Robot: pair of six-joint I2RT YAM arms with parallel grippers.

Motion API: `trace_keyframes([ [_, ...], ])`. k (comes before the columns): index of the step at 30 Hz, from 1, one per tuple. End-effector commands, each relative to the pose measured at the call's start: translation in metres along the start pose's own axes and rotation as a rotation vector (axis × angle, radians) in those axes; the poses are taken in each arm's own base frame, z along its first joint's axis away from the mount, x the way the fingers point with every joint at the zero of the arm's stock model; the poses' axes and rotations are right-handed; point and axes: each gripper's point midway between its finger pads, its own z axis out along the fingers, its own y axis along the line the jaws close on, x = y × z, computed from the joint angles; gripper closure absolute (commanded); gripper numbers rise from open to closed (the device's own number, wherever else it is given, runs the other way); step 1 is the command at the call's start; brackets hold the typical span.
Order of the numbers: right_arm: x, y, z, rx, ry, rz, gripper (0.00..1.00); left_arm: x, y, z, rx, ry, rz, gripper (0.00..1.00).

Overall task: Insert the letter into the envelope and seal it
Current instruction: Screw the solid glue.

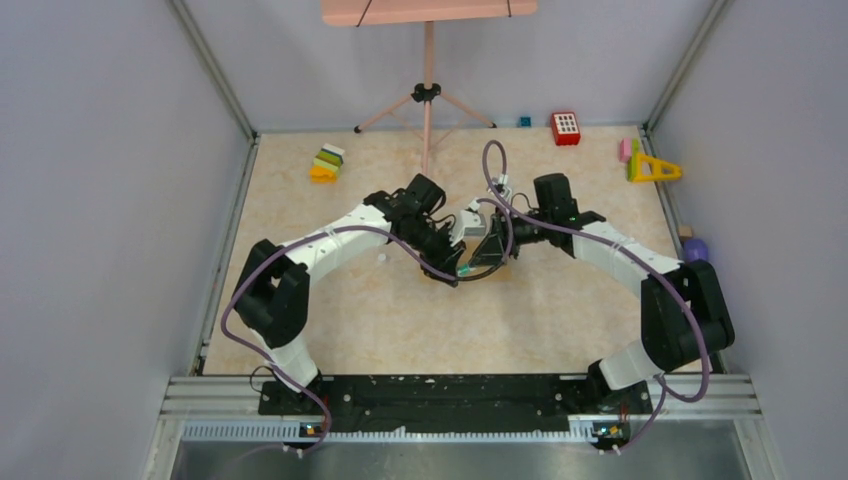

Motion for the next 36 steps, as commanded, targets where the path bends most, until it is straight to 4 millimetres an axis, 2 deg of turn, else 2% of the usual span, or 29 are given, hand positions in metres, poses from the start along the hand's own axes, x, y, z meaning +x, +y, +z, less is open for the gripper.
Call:
trace_keyframes([
  [1,-0.016,0.007,0.002,-0.005,-0.034,-0.057,0.52,-0.011,0.001,-0.006,-0.017,-0.045,0.023,1.0],
  [6,-0.013,0.01,0.002,-0.013,-0.018,-0.079,0.6,-0.01,0.003,-0.007,-0.018,-0.045,0.015,1.0],
  [14,-0.01,0.014,0.0,-0.016,0.0,-0.112,0.59,-0.009,0.004,-0.009,-0.017,-0.051,0.009,1.0],
  [18,-0.012,0.017,0.0,-0.028,-0.009,-0.131,0.68,-0.008,0.003,-0.008,-0.007,-0.052,0.009,1.0],
  [20,-0.013,0.016,0.0,-0.023,-0.014,-0.138,0.68,-0.008,0.001,-0.009,-0.001,-0.054,0.013,1.0],
  [23,-0.015,0.016,0.001,-0.021,-0.019,-0.141,0.62,-0.008,0.002,-0.008,-0.001,-0.053,0.012,1.0],
  [28,-0.014,0.018,0.005,-0.029,-0.012,-0.147,0.62,-0.008,0.002,-0.007,0.003,-0.053,0.011,1.0],
  [31,-0.011,0.019,0.007,-0.036,-0.004,-0.15,0.67,-0.008,0.001,-0.008,0.005,-0.055,0.011,1.0],
  [36,-0.011,0.023,0.007,-0.051,0.001,-0.191,0.82,-0.007,-0.003,-0.007,0.028,-0.057,0.01,1.0],
])
